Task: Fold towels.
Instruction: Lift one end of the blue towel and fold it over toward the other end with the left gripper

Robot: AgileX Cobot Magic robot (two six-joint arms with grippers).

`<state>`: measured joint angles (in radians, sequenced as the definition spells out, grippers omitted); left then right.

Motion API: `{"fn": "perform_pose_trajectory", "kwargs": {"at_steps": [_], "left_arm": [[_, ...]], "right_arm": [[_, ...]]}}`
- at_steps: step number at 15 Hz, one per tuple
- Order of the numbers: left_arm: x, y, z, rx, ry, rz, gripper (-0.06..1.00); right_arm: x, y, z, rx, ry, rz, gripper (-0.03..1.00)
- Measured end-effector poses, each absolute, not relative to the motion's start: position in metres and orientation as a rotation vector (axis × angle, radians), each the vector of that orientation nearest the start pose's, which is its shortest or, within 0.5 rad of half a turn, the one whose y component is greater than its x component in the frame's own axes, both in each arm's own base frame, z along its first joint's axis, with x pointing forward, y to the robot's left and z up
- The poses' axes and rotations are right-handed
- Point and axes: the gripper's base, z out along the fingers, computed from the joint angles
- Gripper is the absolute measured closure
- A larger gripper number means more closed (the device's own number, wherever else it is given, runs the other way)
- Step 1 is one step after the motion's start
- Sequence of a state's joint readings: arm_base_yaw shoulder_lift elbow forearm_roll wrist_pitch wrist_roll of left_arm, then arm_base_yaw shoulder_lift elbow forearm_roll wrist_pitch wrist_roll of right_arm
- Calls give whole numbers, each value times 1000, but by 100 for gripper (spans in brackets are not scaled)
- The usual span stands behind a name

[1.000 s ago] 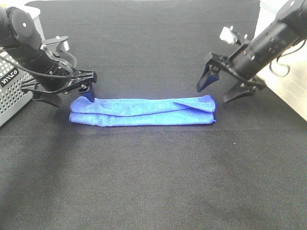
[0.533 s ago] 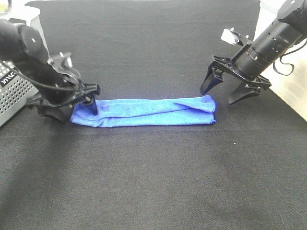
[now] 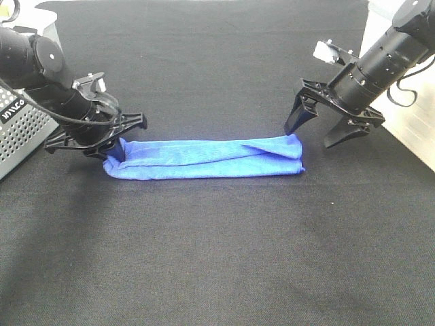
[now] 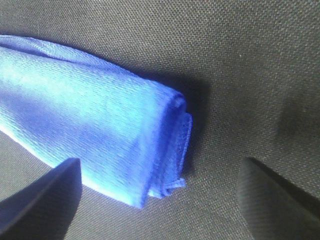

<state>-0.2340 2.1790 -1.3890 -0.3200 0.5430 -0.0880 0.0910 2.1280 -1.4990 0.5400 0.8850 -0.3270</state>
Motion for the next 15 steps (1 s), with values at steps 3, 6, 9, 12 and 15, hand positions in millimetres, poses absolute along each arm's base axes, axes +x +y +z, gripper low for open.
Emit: {"fn": "perform_pose_trajectory", "kwargs": {"at_steps": [3, 6, 9, 12, 15], "left_arm": [[410, -103, 130, 2, 2827, -186, 90], [413, -94, 178, 68, 2783, -39, 90], [419, -107, 212, 102, 2787, -30, 90], [416, -165, 246, 238, 2722, -127, 90], [410, -246, 234, 364, 2748, -330, 90]], "right_arm": [[421, 75, 150, -147, 2883, 617, 17], [421, 75, 150, -147, 2883, 617, 17], [421, 75, 150, -147, 2884, 617, 17], [421, 75, 150, -147, 2884, 617, 17], [421, 75, 150, -141, 2885, 618, 17]]}}
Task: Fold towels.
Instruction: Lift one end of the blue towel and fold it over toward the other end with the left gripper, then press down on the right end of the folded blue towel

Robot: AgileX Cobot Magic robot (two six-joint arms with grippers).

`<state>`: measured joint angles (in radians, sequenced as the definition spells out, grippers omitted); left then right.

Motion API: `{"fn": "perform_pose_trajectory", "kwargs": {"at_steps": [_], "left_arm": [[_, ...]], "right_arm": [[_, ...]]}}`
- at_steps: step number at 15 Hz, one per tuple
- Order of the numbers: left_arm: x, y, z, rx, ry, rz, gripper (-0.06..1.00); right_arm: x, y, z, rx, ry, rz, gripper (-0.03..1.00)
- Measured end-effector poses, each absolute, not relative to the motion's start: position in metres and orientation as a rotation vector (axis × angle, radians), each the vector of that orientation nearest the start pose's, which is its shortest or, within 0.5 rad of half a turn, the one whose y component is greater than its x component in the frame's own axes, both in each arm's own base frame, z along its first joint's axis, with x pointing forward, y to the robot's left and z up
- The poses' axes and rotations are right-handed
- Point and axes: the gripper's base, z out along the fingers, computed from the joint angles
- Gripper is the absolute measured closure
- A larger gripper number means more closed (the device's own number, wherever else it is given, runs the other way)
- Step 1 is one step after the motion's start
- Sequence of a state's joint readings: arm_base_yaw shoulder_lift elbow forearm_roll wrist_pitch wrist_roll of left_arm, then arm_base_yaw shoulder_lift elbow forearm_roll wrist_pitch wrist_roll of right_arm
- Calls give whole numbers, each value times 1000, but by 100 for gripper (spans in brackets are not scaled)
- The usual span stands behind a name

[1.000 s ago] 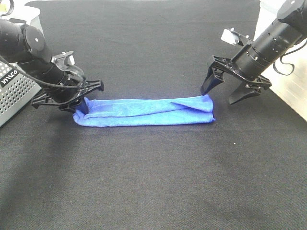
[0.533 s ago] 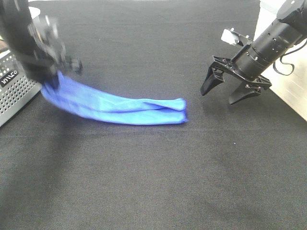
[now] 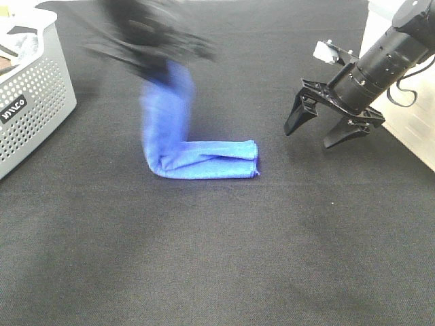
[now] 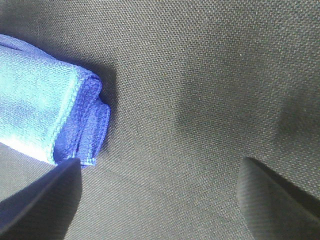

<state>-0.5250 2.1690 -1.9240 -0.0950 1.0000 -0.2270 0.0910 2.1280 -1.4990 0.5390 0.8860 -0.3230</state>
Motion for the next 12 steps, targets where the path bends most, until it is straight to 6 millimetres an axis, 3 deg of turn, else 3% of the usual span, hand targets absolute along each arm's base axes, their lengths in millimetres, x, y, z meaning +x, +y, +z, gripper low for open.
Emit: {"fn": "perform_pose_trajectory", "kwargs": {"at_steps": [2, 5, 6, 7, 9, 12], "left_arm": [[416, -274, 203, 354, 2812, -382, 85], [422, -305, 179, 294, 2855, -579, 54], [423, -309, 180, 272, 2847, -636, 41], [424, -312, 183, 244, 2823, -693, 35], [426, -317, 192, 207, 2777, -782, 31], [432, -317, 222, 337, 2654, -753, 30]], "right_arm": [[421, 75, 150, -123, 2890, 621, 17], [420, 75, 151, -108, 2899, 628, 17], [420, 75, 151, -109, 2906, 632, 17], [419, 75, 151, -110, 2911, 638, 17], [418, 75, 155, -114, 2904, 638, 17], [416, 77, 177, -103, 2849, 675, 17]]}}
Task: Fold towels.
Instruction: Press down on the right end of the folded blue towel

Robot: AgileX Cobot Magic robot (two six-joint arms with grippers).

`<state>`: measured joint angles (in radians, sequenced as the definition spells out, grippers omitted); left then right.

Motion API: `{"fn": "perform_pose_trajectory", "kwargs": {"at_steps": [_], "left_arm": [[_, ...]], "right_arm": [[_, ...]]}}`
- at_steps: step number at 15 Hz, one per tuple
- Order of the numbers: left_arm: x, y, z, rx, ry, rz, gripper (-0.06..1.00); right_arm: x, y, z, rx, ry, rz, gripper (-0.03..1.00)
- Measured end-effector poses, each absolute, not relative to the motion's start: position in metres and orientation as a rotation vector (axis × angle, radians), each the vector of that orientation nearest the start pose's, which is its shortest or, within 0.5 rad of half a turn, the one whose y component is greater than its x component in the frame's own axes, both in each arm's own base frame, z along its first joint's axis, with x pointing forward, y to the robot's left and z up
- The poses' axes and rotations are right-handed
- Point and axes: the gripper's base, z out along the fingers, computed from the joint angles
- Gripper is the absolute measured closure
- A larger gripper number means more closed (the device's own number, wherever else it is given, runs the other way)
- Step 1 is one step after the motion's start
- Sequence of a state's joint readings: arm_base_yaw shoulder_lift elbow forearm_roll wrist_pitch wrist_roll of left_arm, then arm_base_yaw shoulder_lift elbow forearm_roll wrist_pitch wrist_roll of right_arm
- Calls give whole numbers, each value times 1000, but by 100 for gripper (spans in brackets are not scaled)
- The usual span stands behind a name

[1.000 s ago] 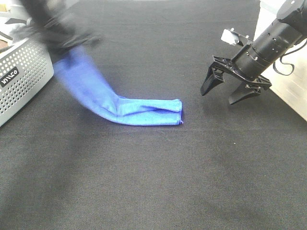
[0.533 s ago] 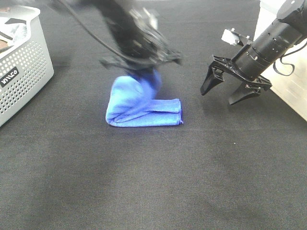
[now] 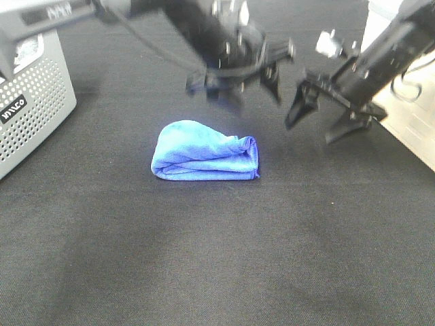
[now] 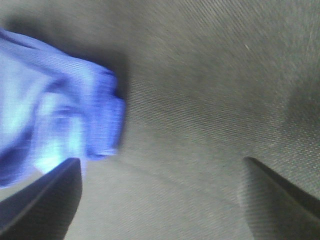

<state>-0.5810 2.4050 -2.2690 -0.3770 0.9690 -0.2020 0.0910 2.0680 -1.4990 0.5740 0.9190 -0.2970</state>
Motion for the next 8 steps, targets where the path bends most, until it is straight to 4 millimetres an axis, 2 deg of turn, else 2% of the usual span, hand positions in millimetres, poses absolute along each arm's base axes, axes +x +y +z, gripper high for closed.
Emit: {"fn": "perform_pose_trajectory", "kwargs": {"at_steps": [1, 3, 4, 5, 6, 8], "left_arm": [[432, -317, 222, 337, 2654, -753, 30], [437, -296, 266, 388, 2523, -630, 30], [441, -273, 297, 381, 2444, -520, 30], [442, -256, 318, 370, 2390, -446, 30], [444, -242, 333, 343, 2357, -398, 30], [446, -223, 344, 284, 2356, -359, 30]], "right_arm": [[416, 77, 177, -103, 2849, 675, 17], [415, 87, 189, -54, 2797, 840, 17], [415, 98, 191, -62, 2757, 963, 17], [413, 121, 192, -133, 2686, 1134, 17], [412, 139, 189, -166, 2644, 1232, 17], [408, 174, 179, -198, 2581, 1384, 17]]}}
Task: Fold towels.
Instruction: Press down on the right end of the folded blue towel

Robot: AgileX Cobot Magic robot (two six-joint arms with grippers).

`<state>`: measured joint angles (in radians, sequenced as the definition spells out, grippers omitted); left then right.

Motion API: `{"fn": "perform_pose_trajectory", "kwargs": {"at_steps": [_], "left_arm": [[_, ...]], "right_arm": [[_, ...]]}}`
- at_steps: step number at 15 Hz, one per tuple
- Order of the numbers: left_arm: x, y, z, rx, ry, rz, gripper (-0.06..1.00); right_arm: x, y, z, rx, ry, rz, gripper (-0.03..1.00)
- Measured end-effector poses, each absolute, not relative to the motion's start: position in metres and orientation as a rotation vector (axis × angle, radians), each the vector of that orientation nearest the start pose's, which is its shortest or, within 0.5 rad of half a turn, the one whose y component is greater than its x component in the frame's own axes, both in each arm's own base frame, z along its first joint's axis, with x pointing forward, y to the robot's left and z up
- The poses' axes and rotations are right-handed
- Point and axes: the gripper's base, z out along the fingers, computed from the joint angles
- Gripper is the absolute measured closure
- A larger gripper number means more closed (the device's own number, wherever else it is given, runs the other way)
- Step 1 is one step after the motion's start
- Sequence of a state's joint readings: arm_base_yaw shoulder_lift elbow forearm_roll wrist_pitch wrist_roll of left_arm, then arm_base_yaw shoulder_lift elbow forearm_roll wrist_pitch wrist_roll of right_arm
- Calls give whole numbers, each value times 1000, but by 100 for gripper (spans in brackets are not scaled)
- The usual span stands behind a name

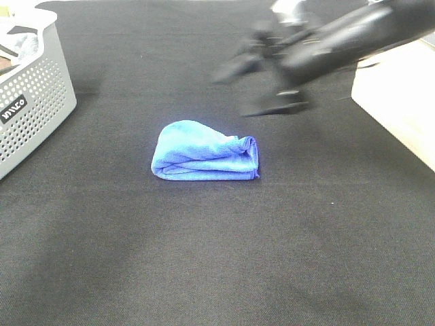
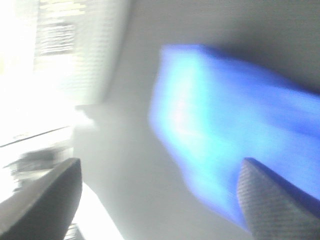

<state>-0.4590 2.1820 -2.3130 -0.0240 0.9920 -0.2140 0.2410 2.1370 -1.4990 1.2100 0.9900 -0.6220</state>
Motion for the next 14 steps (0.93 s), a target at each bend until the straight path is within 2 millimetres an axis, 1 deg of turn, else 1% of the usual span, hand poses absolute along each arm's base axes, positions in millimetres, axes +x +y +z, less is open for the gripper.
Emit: {"fn": "perform_pose_trajectory", "kwargs": {"at_steps": [1, 2, 3, 5, 6, 7, 8, 10, 12, 13, 14], "left_arm": [[446, -219, 343, 276, 2382, -344, 30], [446, -217, 340, 277, 2398, -315, 30], [446, -216, 340, 275, 2413, -311, 30], [445, -216, 339, 278, 2426, -306, 30], [444, -216, 338, 279, 2434, -303, 30], [443, -215, 337, 278, 2447, -300, 30], [443, -215, 337, 277, 2458, -297, 30], [441, -214, 335, 280, 2493, -285, 30], [440, -213, 334, 283, 2506, -272, 30], [438, -211, 333, 286, 2529, -249, 30], [436, -208, 335, 290, 2546, -217, 30]], "right_arm": [[406, 187, 170, -198, 2564, 1448, 17], [406, 195, 159, -185, 2562, 1490, 17], [407, 199, 145, -158, 2578, 1517, 17], [407, 196, 119, -123, 2640, 1524, 17], [408, 193, 111, -101, 2674, 1510, 17], [408, 187, 102, -90, 2728, 1445, 17], [409, 182, 100, -81, 2761, 1402, 17], [407, 180, 98, -103, 2799, 1362, 17], [406, 179, 102, -130, 2800, 1357, 17], [405, 179, 110, -171, 2795, 1343, 17], [403, 177, 131, -245, 2766, 1306, 18]]}}
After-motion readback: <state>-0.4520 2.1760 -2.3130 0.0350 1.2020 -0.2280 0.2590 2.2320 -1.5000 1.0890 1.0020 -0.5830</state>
